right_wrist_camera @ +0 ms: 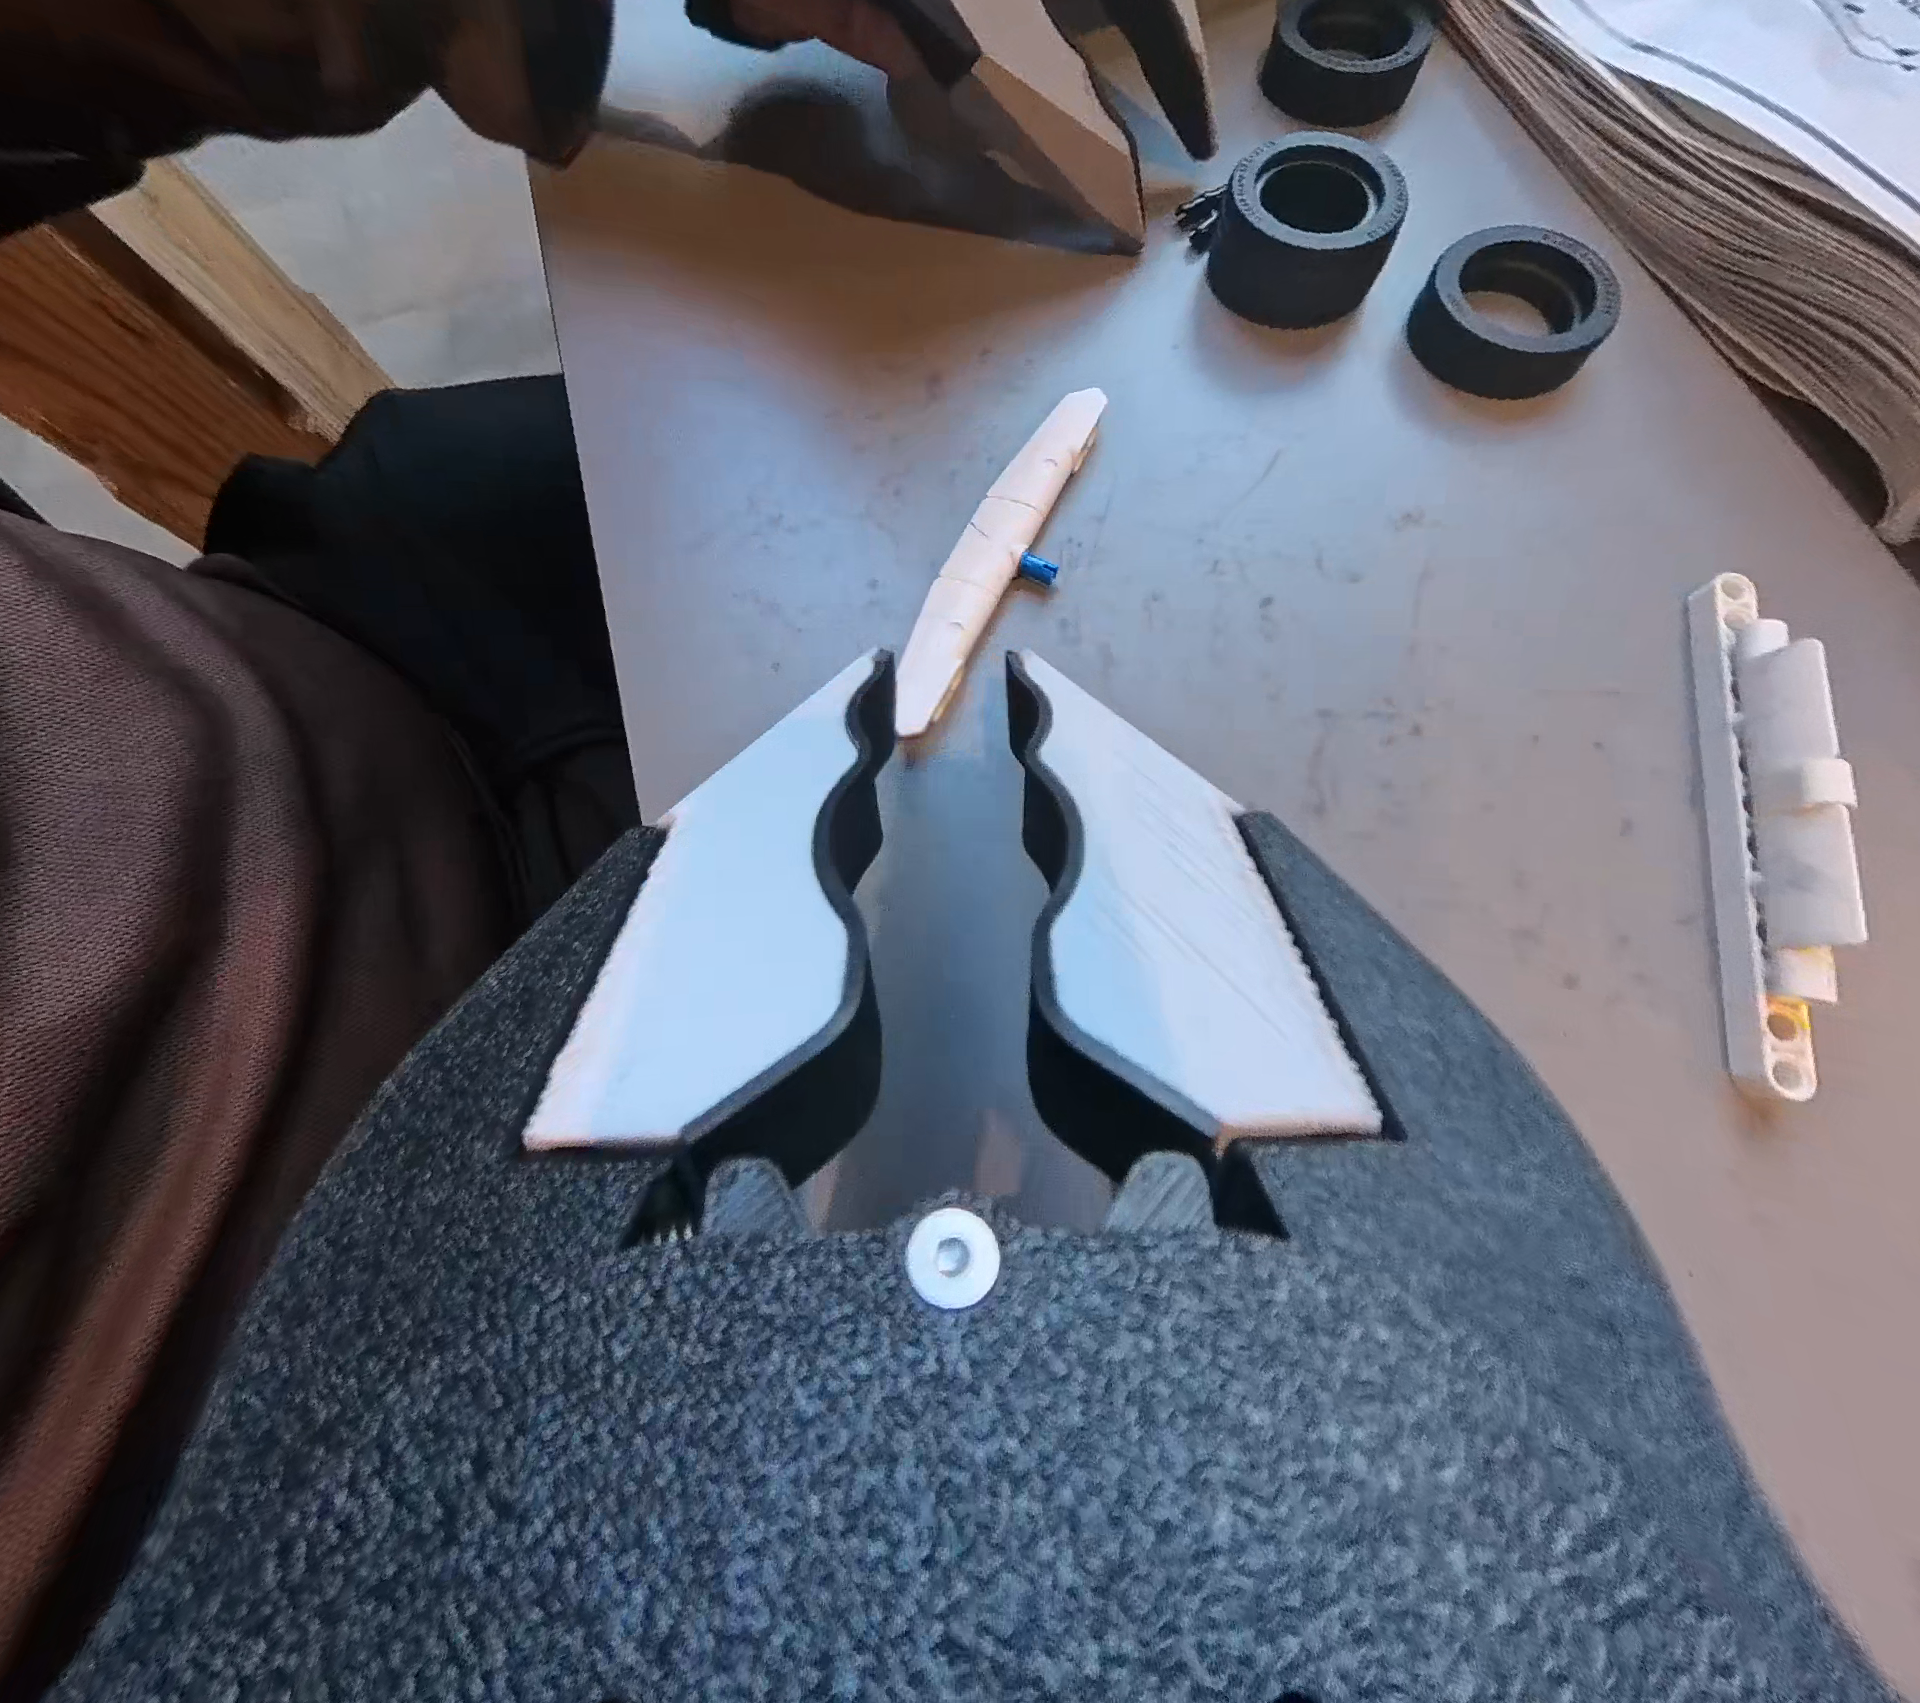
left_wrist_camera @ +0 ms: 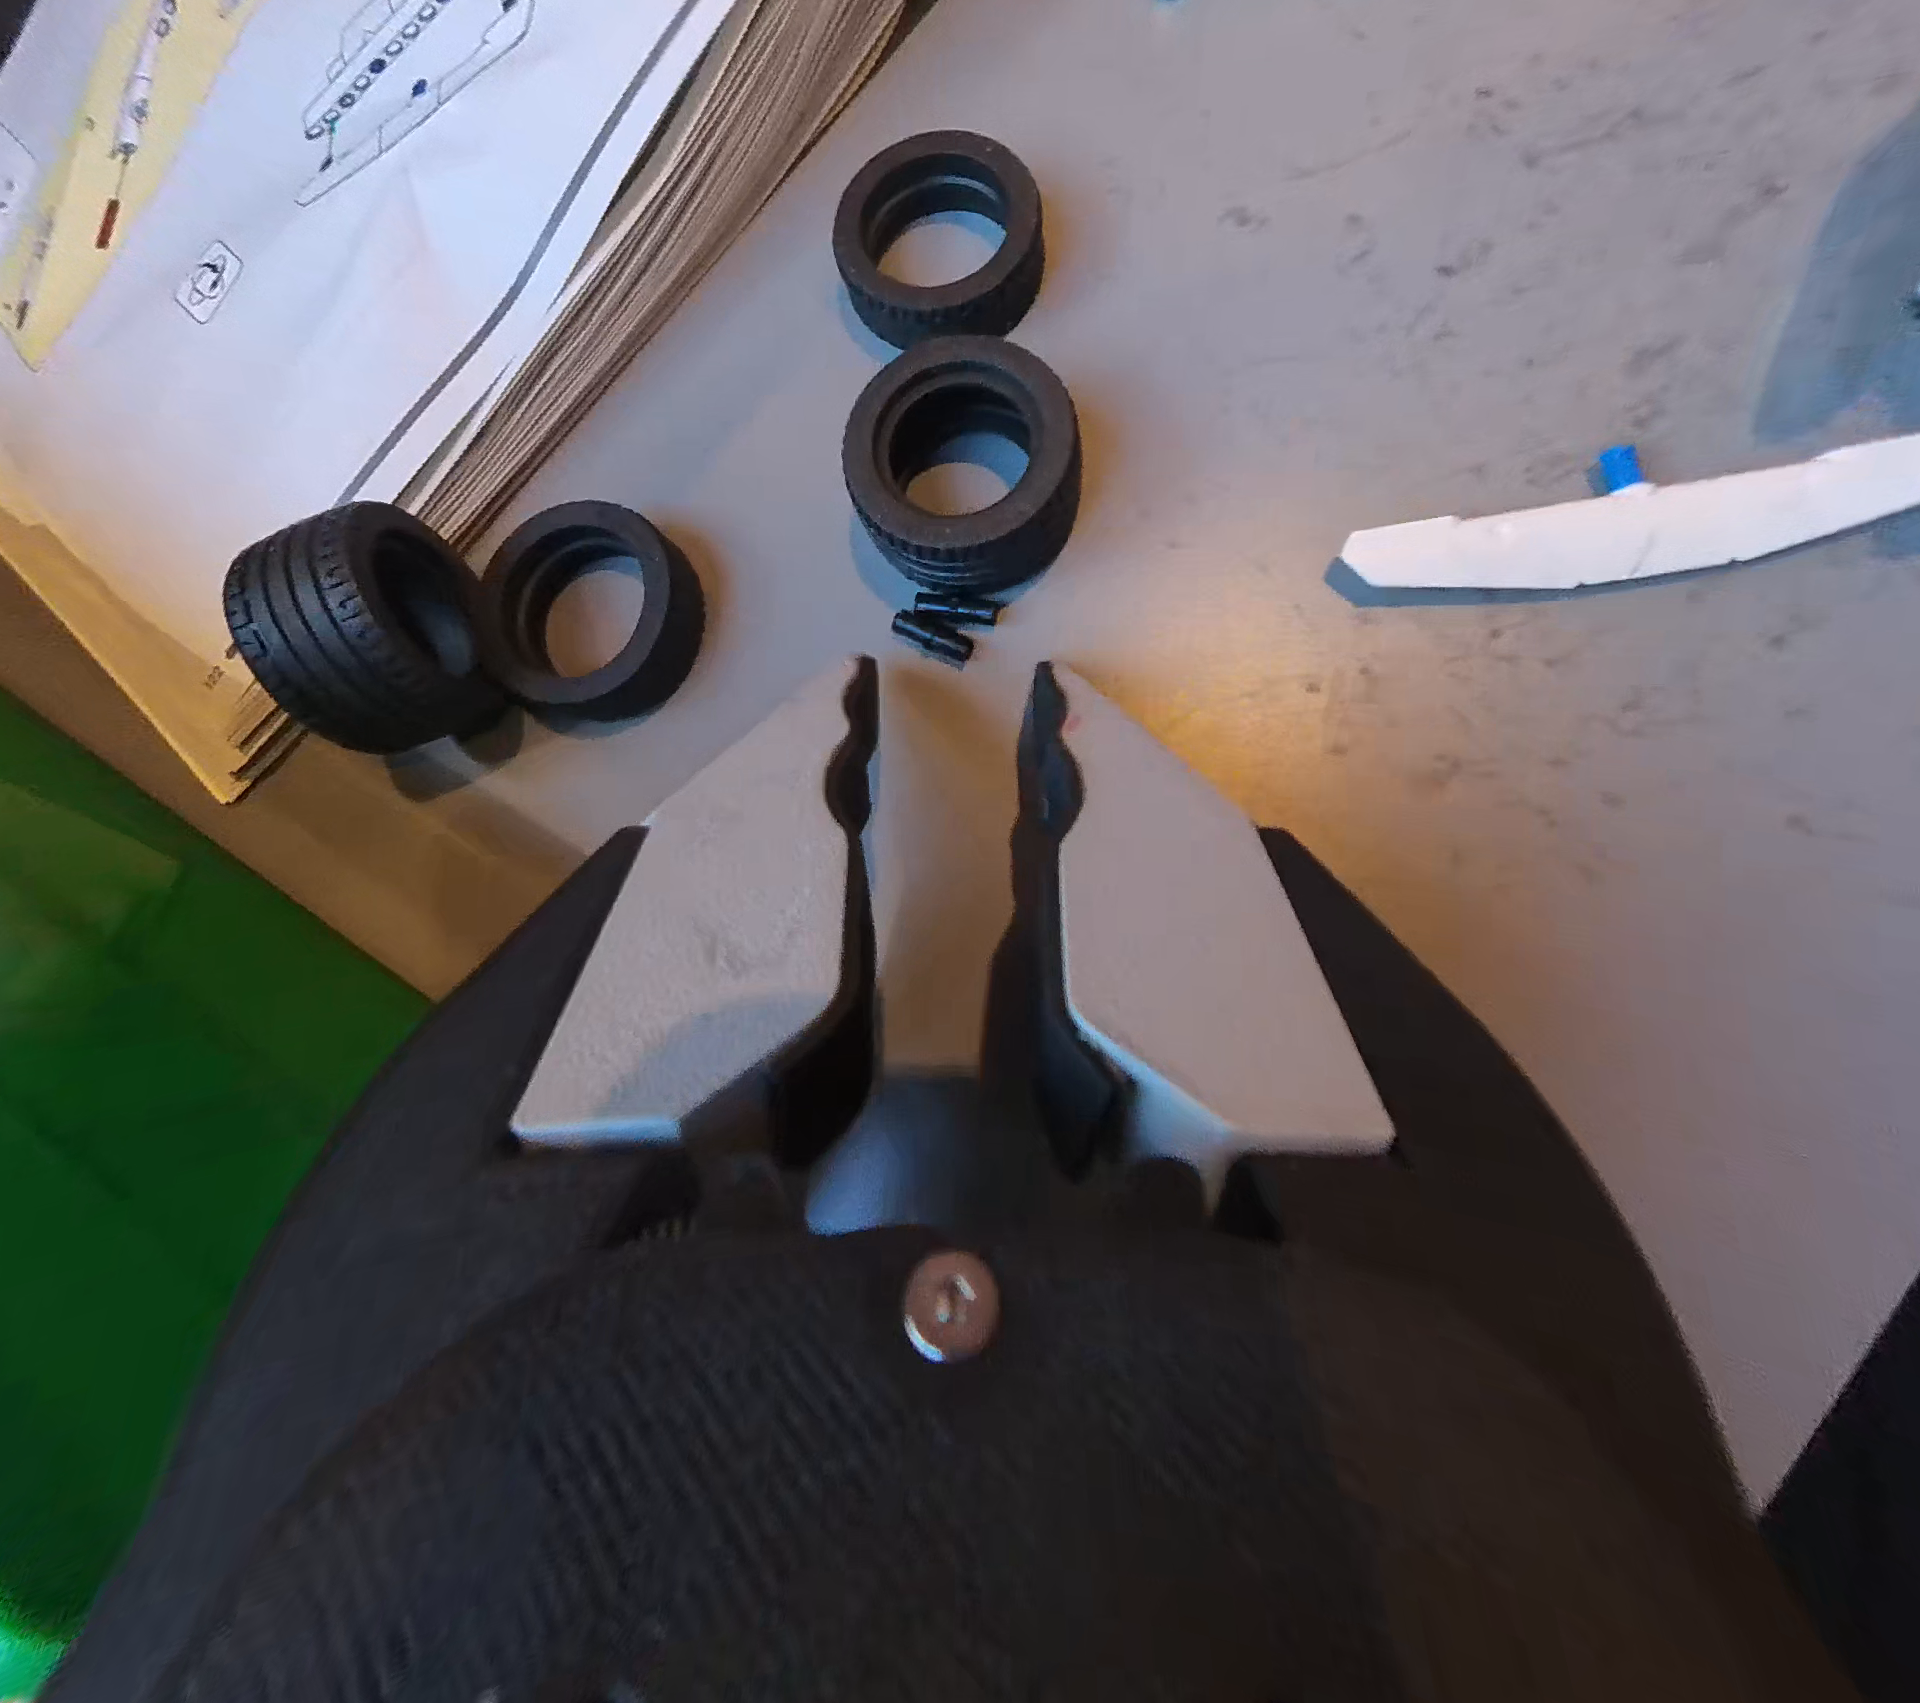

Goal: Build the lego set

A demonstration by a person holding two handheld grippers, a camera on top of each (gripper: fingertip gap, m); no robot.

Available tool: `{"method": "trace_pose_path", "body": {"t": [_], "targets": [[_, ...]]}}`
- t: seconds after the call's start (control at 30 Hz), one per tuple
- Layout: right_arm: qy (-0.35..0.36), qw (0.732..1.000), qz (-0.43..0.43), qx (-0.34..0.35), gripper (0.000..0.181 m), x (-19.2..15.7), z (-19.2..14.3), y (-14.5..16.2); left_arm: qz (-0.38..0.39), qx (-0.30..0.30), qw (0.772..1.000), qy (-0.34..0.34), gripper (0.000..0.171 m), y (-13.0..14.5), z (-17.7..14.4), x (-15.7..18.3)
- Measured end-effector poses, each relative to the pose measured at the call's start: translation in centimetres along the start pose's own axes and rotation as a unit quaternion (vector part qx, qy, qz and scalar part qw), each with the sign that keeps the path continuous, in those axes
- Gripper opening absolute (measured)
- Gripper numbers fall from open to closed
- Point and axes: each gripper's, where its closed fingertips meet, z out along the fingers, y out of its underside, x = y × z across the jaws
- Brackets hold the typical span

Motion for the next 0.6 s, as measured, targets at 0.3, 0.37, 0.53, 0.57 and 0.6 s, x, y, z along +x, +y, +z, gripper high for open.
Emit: {"method": "trace_pose_path", "body": {"t": [0.3,0.37,0.53,0.57,0.6], "targets": [[-0.013,1.000,0.013,0.009,0.021,0.0,-0.3,-0.2,-0.009,-0.020,1.000,-0.014,0.023,-0.5,0.7,-0.5],[-0.012,1.000,0.013,0.012,0.021,0.0,-0.3,-0.2,-0.013,-0.024,1.000,-0.005,0.030,-0.4,0.5,-0.1],[-0.010,0.999,0.034,0.029,0.021,0.6,-0.7,-0.6,0.022,-0.026,0.998,-0.045,0.033,0.8,-1.7,0.7],[-0.012,0.999,0.039,0.029,0.021,0.6,-0.7,-0.6,0.027,-0.044,0.997,-0.053,0.032,1.8,-2.0,0.9],[-0.013,0.999,0.041,0.028,0.021,0.7,-0.7,-0.6,0.026,-0.043,0.997,-0.058,0.026,2.3,-2.6,1.1]]}}
